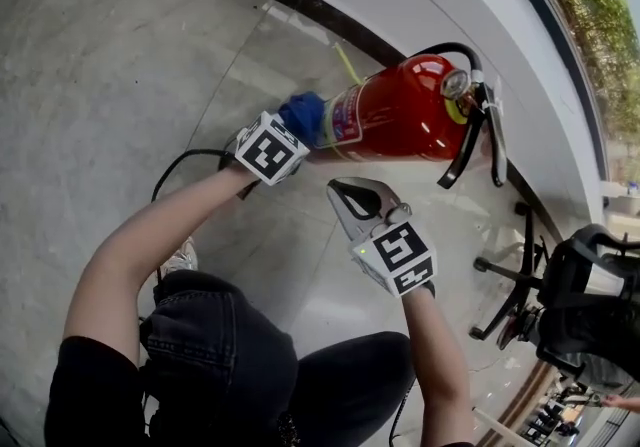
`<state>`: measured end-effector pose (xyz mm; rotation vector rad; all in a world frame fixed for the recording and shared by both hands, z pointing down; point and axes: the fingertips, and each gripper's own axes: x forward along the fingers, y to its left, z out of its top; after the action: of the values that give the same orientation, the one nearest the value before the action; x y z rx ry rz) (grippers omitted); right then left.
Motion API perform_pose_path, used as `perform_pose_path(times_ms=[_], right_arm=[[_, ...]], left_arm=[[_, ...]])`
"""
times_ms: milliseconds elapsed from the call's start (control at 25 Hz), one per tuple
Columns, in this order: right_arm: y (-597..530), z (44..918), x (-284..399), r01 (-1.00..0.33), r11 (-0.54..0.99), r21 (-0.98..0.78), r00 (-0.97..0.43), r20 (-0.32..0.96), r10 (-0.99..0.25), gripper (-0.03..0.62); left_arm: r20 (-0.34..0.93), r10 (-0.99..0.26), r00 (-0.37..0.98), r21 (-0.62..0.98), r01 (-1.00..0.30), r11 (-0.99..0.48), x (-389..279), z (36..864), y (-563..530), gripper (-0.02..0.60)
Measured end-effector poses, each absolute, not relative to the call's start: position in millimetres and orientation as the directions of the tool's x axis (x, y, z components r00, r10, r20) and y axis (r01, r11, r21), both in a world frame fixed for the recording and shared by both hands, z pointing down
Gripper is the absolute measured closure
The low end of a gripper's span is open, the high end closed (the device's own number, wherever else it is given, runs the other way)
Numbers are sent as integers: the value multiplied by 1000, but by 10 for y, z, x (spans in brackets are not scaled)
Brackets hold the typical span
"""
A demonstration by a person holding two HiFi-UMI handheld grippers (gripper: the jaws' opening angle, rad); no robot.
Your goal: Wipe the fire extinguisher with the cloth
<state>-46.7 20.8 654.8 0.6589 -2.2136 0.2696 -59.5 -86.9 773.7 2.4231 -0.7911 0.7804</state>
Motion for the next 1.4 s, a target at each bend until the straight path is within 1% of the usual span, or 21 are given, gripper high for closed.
perform_pose_path(times_ms=[160, 320, 480, 600, 760, 960, 1200, 1400], right_arm=[[238, 6637, -595, -519, 855, 3, -547, 767, -334, 591], [270, 6652, -598, -526, 850, -21, -542, 779, -316, 591], [280, 6642, -539, -536, 844, -33, -534, 787, -308, 591], [324, 6661, -485, -547, 836, -37, -522, 796, -306, 591], [386, 6701, -430, -566, 822, -60, -511, 809, -292, 591], [403, 6744, -426, -569, 819, -74, -520, 804, -289, 591], [425, 6576, -473, -559, 827, -57, -543, 779, -313, 591], [505, 6396, -457, -573, 818, -41, -552, 757, -349, 591]], left_arm=[[661, -344, 667, 263, -635, -726, -614, 7969, -1027, 534], [670, -299, 680, 257, -590, -766, -588, 8120, -1172, 534], [663, -237, 710, 262, -516, -816, -525, 8172, -1304, 534], [649, -206, 733, 218, -438, -872, -466, 8101, -1354, 534], [612, -207, 763, 114, -345, -932, -456, 7839, -1318, 534], [589, -164, 792, 45, -235, -971, -467, 7456, -1187, 534], [593, -149, 791, -1, -184, -983, -461, 6914, -1185, 534], [563, -190, 804, -86, -172, -981, -383, 6267, -1396, 531]])
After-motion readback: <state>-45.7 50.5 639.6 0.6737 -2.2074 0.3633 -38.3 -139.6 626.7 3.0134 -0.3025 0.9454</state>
